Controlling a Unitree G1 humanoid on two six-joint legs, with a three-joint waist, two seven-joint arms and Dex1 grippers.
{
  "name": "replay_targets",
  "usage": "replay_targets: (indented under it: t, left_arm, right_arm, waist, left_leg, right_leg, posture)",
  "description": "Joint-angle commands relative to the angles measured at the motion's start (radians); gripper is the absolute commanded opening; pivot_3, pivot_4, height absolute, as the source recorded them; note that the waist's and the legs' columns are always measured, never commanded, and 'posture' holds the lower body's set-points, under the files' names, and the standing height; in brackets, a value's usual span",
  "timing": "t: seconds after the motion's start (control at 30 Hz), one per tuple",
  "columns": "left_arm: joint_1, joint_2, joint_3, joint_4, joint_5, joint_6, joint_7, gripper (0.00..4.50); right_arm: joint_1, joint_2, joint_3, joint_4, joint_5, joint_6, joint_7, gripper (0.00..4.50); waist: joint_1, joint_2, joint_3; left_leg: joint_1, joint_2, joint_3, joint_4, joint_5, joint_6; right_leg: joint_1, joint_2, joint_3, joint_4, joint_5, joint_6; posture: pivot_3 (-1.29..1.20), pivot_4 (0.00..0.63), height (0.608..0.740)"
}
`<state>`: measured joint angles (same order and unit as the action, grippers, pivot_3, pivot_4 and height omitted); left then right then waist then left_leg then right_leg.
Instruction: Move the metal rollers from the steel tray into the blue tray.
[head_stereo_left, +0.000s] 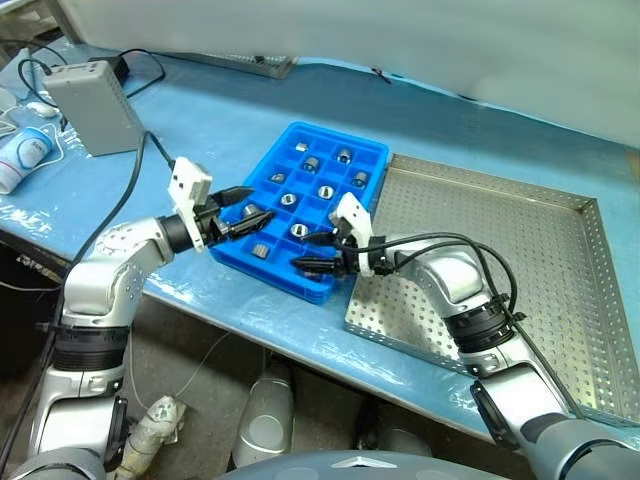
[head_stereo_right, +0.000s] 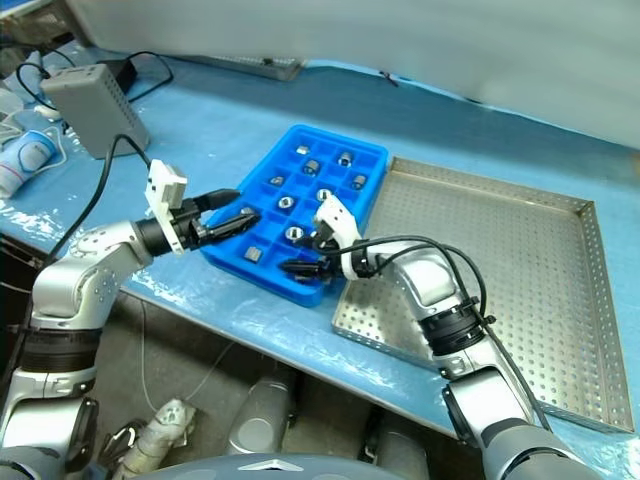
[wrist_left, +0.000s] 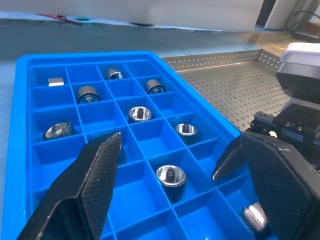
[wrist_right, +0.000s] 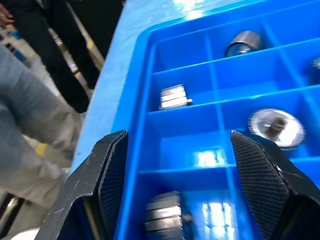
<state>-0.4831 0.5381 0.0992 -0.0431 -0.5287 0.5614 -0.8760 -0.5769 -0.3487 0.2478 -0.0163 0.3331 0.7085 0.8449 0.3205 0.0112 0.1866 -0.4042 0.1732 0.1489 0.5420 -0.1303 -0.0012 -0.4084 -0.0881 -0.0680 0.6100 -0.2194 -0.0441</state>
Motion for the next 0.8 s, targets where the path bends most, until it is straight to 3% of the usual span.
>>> replay_targets:
  t: [0.03, 0.23, 0.43, 0.63, 0.8]
  left_arm:
    - [-0.067, -0.023, -0.03, 0.063, 0.016, -0.058, -0.041, 4.02]
    - [-0.221, -0.153, -0.093, 0.325, 0.086, -0.179, -0.054, 4.02]
    - [-0.353, -0.274, -0.128, 0.56, 0.141, -0.287, -0.1, 4.02]
    - [-0.405, -0.334, -0.141, 0.674, 0.177, -0.345, -0.148, 4.02]
    - [-0.401, -0.35, -0.133, 0.678, 0.171, -0.331, -0.181, 4.02]
  right_arm:
    - [0.012, -0.039, -0.12, -0.121, 0.048, 0.011, -0.034, 3.36]
    - [0.075, -0.064, -0.325, -0.188, 0.05, 0.005, -0.21, 3.36]
    - [0.184, -0.06, -0.417, -0.286, 0.023, -0.004, -0.367, 3.36]
    - [0.266, -0.077, -0.472, -0.385, 0.022, 0.01, -0.446, 3.36]
    - [0.286, -0.068, -0.501, -0.344, -0.083, -0.039, -0.595, 3.36]
  waist:
    - [-0.003, 0.0, 0.0]
    - [-0.022, 0.0, -0.001]
    - [-0.078, -0.001, -0.001]
    - [-0.158, -0.001, -0.001]
    - [-0.194, -0.001, -0.001]
  left_leg:
    - [0.0, 0.0, 0.0, 0.0, 0.0, 0.0]
    - [0.0, 0.0, 0.001, 0.001, 0.003, -0.005]
    - [-0.003, -0.001, 0.001, 0.002, 0.003, -0.004]
    - [-0.003, -0.001, 0.001, 0.002, 0.002, -0.003]
    - [-0.002, -0.001, 0.002, 0.002, 0.003, -0.003]
  right_leg:
    - [0.0, 0.0, 0.001, 0.0, 0.0, 0.0]
    - [0.0, 0.0, 0.001, 0.0, 0.002, -0.002]
    - [0.0, 0.0, 0.001, -0.002, 0.005, -0.002]
    - [-0.001, 0.0, 0.001, -0.003, 0.005, -0.001]
    - [0.0, 0.0, 0.0, -0.003, 0.005, -0.002]
  posture:
    - [0.35, 0.15, 0.74]
    - [0.18, 0.15, 0.74]
    - [0.07, 0.15, 0.74]
    - [0.0, 0.15, 0.74]
    - [-0.01, 0.15, 0.74]
